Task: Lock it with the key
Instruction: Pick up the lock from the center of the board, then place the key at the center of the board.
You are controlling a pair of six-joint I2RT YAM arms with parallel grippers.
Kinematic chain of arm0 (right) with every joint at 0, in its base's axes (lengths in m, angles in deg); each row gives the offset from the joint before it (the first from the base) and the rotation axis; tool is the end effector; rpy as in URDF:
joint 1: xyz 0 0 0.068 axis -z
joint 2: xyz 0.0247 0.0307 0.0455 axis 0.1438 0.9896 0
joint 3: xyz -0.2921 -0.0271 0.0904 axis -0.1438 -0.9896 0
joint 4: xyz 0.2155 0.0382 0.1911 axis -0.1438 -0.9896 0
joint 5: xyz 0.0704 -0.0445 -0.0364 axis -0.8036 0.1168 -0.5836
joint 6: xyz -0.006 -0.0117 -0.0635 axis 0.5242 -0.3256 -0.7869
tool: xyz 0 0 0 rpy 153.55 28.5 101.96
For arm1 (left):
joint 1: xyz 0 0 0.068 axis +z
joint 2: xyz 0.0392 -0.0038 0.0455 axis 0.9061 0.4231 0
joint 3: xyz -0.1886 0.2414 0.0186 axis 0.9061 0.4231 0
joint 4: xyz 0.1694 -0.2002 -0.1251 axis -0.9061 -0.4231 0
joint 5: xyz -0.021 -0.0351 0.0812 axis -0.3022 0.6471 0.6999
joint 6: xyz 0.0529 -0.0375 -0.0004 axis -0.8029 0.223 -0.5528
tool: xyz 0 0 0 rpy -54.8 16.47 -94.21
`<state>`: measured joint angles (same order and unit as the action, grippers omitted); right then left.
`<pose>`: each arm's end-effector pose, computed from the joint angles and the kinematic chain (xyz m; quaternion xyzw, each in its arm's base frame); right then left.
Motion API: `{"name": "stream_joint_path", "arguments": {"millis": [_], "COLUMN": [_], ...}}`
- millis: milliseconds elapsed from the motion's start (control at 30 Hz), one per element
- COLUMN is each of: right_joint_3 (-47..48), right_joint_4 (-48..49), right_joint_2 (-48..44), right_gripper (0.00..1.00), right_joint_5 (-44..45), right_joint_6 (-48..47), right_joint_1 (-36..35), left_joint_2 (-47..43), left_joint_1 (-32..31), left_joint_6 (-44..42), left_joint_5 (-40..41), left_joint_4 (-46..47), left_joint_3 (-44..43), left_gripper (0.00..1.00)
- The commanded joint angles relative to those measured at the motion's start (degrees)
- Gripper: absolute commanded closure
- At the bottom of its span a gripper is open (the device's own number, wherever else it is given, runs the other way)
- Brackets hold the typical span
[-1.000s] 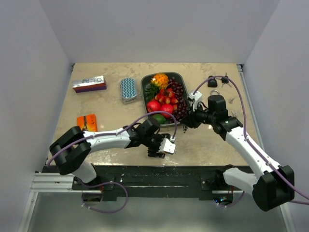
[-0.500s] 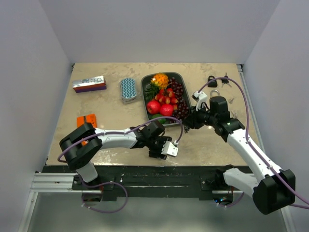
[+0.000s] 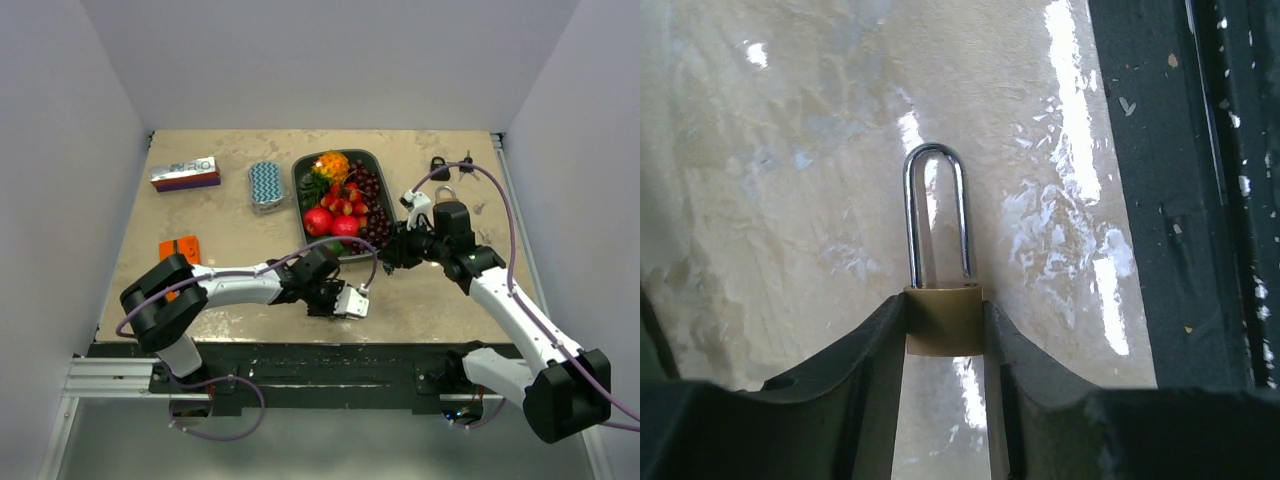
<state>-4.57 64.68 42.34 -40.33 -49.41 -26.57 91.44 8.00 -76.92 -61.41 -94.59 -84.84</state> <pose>0.2281 0.0989 0.2801 -0.1723 0.8589 0.2987 0.3788 0.1756 -0.3049 0.1583 0.7380 0.5810 -0.2248 0.2593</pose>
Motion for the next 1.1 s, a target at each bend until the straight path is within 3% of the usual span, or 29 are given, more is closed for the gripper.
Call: {"name": "stream_joint_path", "arguments": {"millis": [0,33,200,333,433,500,533,800,900,967,1000,1067], "right_joint_3": [-0.1,-0.1,-1.2,-2.5,-2.7,-2.0,-1.4,9.4,17.2,20.8,23.7,27.2], "right_joint_4": [1.1,1.0,2.8,5.2,5.2,3.6,3.3,-12.4,-20.6,-28.0,-29.3,-34.2], "right_joint_2": [1.3,1.7,5.2,9.1,11.9,12.5,12.5,8.4,13.4,16.8,19.3,21.7], "right_gripper": [1.0,1.0,1.0,1.0,0.92,0.94,1.0,1.0,1.0,1.0,1.0,1.0], "right_joint_5": [0.0,-0.4,-4.7,-6.6,-7.4,-4.7,-4.7,-2.9,-3.7,2.1,3.1,0.7], "right_joint_6": [1.6,1.6,0.6,0.7,0.3,0.7,0.8,-1.8,-4.9,-8.6,-8.6,-15.0], "right_joint_1": [0.3,0.3,0.3,0.4,0.3,0.8,1.3,11.6,15.7,16.9,21.0,24.2], "left_joint_2": [-7.0,-7.9,-13.6,-16.5,-17.7,-18.4,-18.4,-19.9,-19.6,-18.9,-18.6,-17.7], "left_joint_1": [6.7,8.2,13.7,14.0,14.0,13.9,14.0,14.0,14.0,14.0,14.0,14.0], "left_joint_6": [9.5,11.4,21.4,25.6,26.2,26.1,26.2,22.1,19.1,18.5,18.1,17.6], "left_joint_5": [-8.6,-13.0,-20.2,-18.9,-17.6,-17.4,-17.2,-15.4,-15.1,-15.7,-16.0,-17.0], "left_joint_4": [1.1,2.0,5.2,8.1,8.2,8.2,8.1,7.4,5.7,5.3,5.2,5.1], "left_joint_3": [-0.9,-1.3,-1.9,-1.8,-1.5,-1.3,-1.2,-1.9,-2.6,-3.0,-3.1,-3.7], "left_gripper": [1.0,1.0,1.0,1.0,1.0,1.0,1.0,1.0,1.0,1.0,1.0,1.0]}}
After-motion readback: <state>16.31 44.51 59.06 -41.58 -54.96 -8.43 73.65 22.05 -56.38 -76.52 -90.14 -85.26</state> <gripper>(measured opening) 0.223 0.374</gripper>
